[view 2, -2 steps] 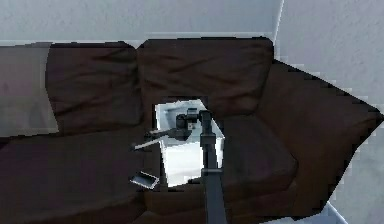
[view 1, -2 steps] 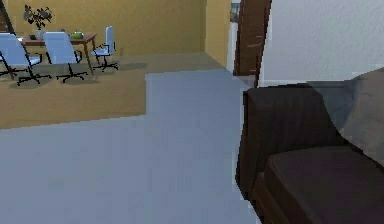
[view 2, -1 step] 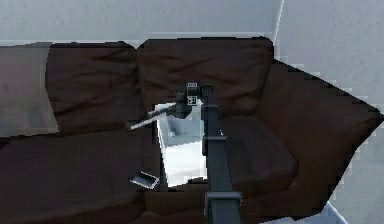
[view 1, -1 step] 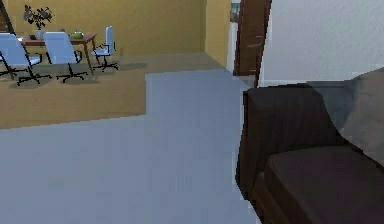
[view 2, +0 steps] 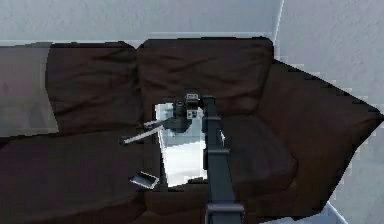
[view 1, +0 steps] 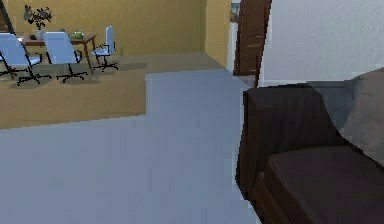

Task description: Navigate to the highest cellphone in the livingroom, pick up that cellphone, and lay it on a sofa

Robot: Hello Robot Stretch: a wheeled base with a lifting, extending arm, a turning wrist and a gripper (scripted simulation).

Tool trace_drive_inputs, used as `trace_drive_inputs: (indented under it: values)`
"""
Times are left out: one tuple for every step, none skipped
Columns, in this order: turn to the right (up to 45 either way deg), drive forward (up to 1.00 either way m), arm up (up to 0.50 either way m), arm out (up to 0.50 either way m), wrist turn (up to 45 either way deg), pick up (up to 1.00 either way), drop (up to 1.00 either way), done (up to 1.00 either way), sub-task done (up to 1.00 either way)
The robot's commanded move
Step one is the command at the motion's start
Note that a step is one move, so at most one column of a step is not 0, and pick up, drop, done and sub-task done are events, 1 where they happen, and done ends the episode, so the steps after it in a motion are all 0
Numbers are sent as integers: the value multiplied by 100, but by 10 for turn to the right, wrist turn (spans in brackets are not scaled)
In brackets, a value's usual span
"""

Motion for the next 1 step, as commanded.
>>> trace_drive_inputs:
  values:
    - [0, 0, 0, 0, 0, 0, 0, 100, 0]
